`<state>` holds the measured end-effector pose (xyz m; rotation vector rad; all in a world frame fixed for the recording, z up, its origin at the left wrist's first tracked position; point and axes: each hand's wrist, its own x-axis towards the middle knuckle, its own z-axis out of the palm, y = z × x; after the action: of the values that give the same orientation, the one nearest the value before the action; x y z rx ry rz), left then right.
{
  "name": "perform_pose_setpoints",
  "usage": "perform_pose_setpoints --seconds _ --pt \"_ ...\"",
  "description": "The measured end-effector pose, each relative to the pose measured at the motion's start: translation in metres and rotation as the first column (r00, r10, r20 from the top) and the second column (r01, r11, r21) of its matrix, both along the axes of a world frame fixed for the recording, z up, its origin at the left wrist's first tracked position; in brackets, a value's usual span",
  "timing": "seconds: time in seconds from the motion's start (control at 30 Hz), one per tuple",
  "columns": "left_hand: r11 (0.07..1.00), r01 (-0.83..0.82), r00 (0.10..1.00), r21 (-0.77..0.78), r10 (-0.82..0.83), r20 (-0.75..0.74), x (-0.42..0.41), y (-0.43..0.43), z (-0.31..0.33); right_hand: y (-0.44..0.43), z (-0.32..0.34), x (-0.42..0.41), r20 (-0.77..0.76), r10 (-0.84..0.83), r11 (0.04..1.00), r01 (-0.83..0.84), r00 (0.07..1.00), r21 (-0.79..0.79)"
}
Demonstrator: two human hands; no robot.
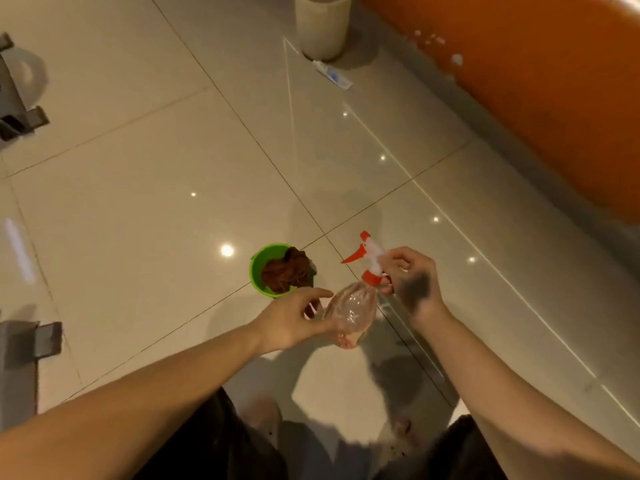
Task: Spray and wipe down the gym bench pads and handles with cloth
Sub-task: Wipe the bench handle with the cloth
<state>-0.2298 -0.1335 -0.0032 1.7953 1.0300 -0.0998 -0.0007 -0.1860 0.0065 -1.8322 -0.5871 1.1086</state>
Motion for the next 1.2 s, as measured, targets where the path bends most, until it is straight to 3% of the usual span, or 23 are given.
perform_pose_setpoints --seconds 0.07,0.2,0.3,0.4,0.53,0.77,0.83,0.93,1.1,1.2 --pt "0.998 -0.068 0.997 0.002 0.068 -0.045 -0.004 0.018 -0.046 0.01 -0.047 0.008 0.015 0.078 0.996 -0.079 0.997 0.051" --pt "0.971 -0.155 0.975 0.182 0.18 -0.129 -0.002 0.069 -0.125 0.033 -0.128 0.024 0.031 0.179 0.983 -0.181 0.983 0.041" --pt "0.919 -0.2 0.953 0.339 0.263 -0.152 0.009 0.098 -0.171 0.058 -0.183 0.029 0.162 0.253 0.964 -0.262 0.954 0.036" --pt "0.901 -0.175 0.946 0.396 0.265 -0.186 0.021 0.118 -0.207 0.081 -0.22 0.03 0.261 0.377 0.92 -0.391 0.889 0.001" --pt "0.904 -0.005 0.91 0.428 0.182 -0.374 0.034 0.13 -0.228 0.084 -0.238 0.027 0.344 0.472 0.87 -0.492 0.812 -0.033" --pt "0.87 0.039 0.915 0.492 0.167 -0.367 0.034 0.137 -0.236 0.078 -0.234 0.042 0.329 0.595 0.795 -0.597 0.733 -0.107" --pt "0.892 -0.008 0.919 0.451 0.185 -0.349 0.029 0.15 -0.23 0.083 -0.228 0.049 0.282 0.645 0.761 -0.631 0.71 -0.154" --pt "0.958 -0.138 0.947 0.253 0.202 -0.249 0.017 0.17 -0.209 0.089 -0.218 0.05 0.222 0.692 0.721 -0.675 0.687 -0.157" --pt "0.971 -0.215 0.976 0.102 0.218 -0.017 0.001 0.184 -0.155 0.112 -0.2 0.023 0.242 0.556 0.815 -0.579 0.795 0.029" --pt "0.969 -0.243 0.958 -0.032 0.245 0.151 -0.009 0.191 -0.127 0.131 -0.186 -0.004 0.215 0.551 0.813 -0.577 0.806 0.08"
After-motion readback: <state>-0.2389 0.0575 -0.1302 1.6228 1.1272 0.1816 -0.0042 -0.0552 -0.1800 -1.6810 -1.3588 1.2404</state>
